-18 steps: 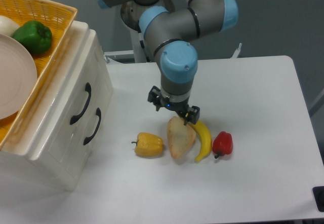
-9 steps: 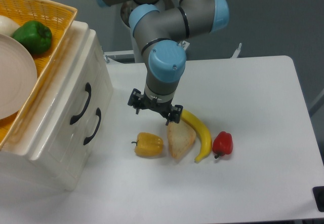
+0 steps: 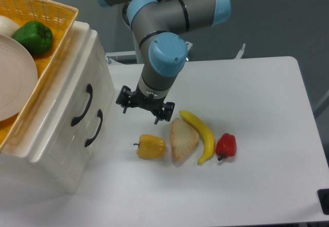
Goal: Slide open the top white drawer
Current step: 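Move the gripper toward the upper drawer handle of the white cabinet, then hook the gripper onto the upper drawer's black handle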
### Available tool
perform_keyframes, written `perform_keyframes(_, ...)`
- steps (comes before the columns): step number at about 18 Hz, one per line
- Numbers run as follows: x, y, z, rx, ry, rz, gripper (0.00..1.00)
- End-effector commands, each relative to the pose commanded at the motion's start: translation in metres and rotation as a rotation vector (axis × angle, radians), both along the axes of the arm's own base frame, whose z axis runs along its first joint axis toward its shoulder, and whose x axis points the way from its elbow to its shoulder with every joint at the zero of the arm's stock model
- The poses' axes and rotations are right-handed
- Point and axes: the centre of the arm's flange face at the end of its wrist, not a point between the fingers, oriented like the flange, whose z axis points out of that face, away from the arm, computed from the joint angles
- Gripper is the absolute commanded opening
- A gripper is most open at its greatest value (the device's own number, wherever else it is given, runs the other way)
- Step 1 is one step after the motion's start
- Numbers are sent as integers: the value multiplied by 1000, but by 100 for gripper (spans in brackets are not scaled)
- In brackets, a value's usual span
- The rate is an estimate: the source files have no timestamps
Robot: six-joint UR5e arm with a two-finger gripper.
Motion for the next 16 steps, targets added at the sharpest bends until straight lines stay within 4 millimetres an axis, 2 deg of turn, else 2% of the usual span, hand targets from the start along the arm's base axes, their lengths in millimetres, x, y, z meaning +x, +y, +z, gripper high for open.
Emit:
perform_keyframes(8, 39, 21, -2, 2, -37, -24, 100)
perform_keyframes(16, 51, 26, 0, 1, -63, -29, 100)
